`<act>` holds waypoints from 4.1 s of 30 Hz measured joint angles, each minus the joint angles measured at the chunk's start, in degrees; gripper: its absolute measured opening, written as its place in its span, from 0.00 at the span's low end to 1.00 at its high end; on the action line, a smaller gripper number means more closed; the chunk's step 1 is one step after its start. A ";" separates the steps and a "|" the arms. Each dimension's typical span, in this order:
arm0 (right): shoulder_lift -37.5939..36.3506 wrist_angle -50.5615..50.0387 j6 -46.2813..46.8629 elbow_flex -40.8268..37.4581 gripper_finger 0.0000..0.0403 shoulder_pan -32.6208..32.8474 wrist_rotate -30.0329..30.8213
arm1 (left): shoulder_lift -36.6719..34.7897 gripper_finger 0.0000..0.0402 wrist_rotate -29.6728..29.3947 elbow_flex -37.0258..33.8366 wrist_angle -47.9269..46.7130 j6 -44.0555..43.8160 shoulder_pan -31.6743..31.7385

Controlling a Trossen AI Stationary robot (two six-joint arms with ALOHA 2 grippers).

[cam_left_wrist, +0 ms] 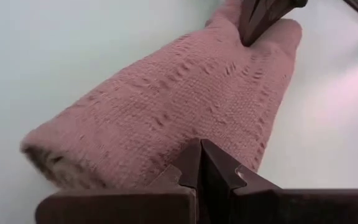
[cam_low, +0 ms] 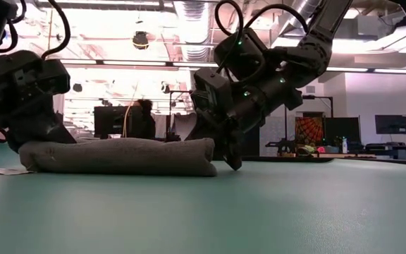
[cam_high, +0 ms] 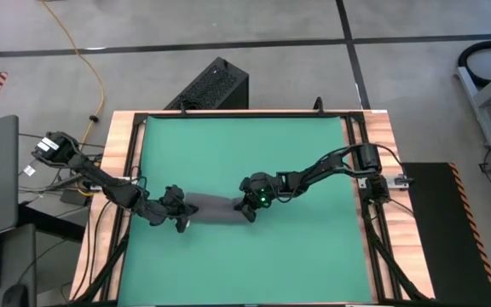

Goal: Roll towel
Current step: Roll the microfiber towel, then return to Home Position

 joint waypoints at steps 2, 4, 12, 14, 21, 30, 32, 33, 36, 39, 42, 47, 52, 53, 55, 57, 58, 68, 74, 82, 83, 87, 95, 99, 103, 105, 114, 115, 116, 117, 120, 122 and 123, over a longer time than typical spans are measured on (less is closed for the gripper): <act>-0.87 1.18 -0.88 0.04 0.04 -0.02 0.25 | 0.01 0.00 0.28 0.00 -0.10 0.92 0.00; -1.53 1.32 -1.39 -0.06 0.07 -0.06 0.54 | 0.02 0.00 0.30 0.00 -0.05 1.06 0.00; -7.42 -3.76 -5.01 -0.21 0.11 -0.17 1.34 | 0.02 0.00 1.05 0.00 3.61 3.42 0.00; -9.27 -4.83 -5.50 -0.15 0.11 -0.27 1.52 | 0.00 0.00 1.94 0.00 5.38 4.68 0.00; -16.74 -7.95 -7.52 -0.23 0.12 -1.01 2.36 | -3.27 0.00 2.40 1.21 5.30 5.29 0.02; -37.42 -15.62 -16.64 -0.06 0.12 -4.29 3.30 | -26.24 0.00 4.05 9.55 -7.93 19.36 2.20; -43.08 -19.01 -17.07 0.02 0.12 -5.14 4.64 | -31.30 0.00 2.15 12.64 -15.38 18.51 2.36; -45.95 -21.22 -17.07 0.05 0.12 -5.50 5.77 | -33.43 0.00 1.31 14.33 -18.45 17.86 2.41; -54.16 -29.28 -17.25 0.04 0.12 -6.58 6.51 | -38.16 0.00 -1.42 18.55 -26.71 17.45 2.38; -62.23 -36.30 -17.22 0.04 0.12 -7.23 6.57 | -41.76 0.00 -2.20 22.25 -28.78 19.90 2.40; -69.76 -43.69 -17.05 0.05 0.12 -8.01 6.56 | -44.27 0.00 -8.07 26.01 -29.41 19.34 2.40; -79.99 -49.65 -23.94 0.01 0.12 -6.58 6.26 | -47.21 0.00 -3.66 30.56 -35.68 30.33 2.36; -88.66 -50.59 -29.05 -3.28 0.12 -4.24 6.20 | -50.23 0.00 0.93 29.93 -35.60 36.76 2.44; -90.61 -50.50 -28.86 -4.96 0.12 -3.90 6.21 | -50.73 0.00 2.96 29.14 -35.45 36.85 2.43; -94.39 -49.51 -27.00 -9.81 0.12 -3.43 6.31 | -51.37 0.00 8.29 26.79 -33.58 37.90 2.43; -98.50 -45.75 -24.74 -15.82 0.12 -3.21 7.40 | -51.81 0.00 12.55 23.57 -28.08 38.14 2.44; -100.68 -42.40 -23.63 -18.95 0.12 -3.19 7.80 | -51.84 0.00 13.81 21.72 -24.85 37.64 2.43; -117.06 -19.59 -16.90 -46.93 0.12 -3.20 11.09 | -51.67 0.00 14.90 -0.50 -1.56 32.11 2.43; -116.69 -6.94 -15.87 -55.94 0.12 -2.95 11.26 | -51.86 0.00 14.98 -7.45 3.04 28.04 2.49; -117.01 -16.73 -15.62 -56.34 0.12 -2.99 15.23 | -52.41 0.00 15.38 -7.48 0.14 31.82 2.54; -117.01 -18.22 -15.31 -56.34 0.12 -2.99 15.57 | -52.45 0.00 15.37 -7.48 0.13 32.98 2.54; -117.01 -20.37 -15.07 -56.35 0.12 -2.99 16.48 | -52.46 0.00 15.36 -7.48 -3.15 36.29 2.54; -116.86 -20.82 -22.75 -56.36 0.12 -2.99 16.48 | -52.46 0.00 13.80 -7.50 -13.00 35.69 2.54; -116.86 -20.94 -24.98 -56.36 0.12 -3.10 16.50 | -52.46 0.00 13.05 -7.50 -13.59 36.36 2.54; -116.86 -21.04 -25.08 -56.38 0.12 -3.10 16.50 | -52.46 0.00 14.01 -7.52 -13.52 36.08 2.49; -116.86 -21.07 -25.16 -56.38 0.12 -3.10 16.52 | -52.70 0.00 15.07 -7.52 -13.41 36.13 2.45; -116.82 -21.35 -20.09 -56.43 0.12 -2.55 11.67 | -54.66 0.00 16.46 -7.52 -14.79 36.46 2.46; -116.79 -21.35 -17.48 -56.43 0.12 -2.28 9.58 | -54.66 0.00 16.51 -7.52 -14.61 36.05 2.49; -116.79 -21.44 -15.16 -56.43 0.12 -1.99 7.67 | -54.68 0.00 16.90 -7.52 -14.30 35.73 2.49; -116.79 -21.39 -13.47 -56.43 0.12 -1.61 6.05 | -54.69 0.00 17.58 -7.52 -14.19 35.68 2.49; -116.79 -21.20 -12.48 -56.45 0.12 -0.19 4.62 | -54.67 0.00 19.72 -7.52 -14.33 35.22 2.49; -116.79 -20.55 -13.08 -56.45 0.12 0.78 4.59 | -54.69 0.00 21.03 -7.52 -15.10 33.63 2.47; -116.79 -20.37 -13.13 -56.45 0.12 1.27 4.61 | -54.67 0.00 21.27 -7.53 -15.40 33.14 2.47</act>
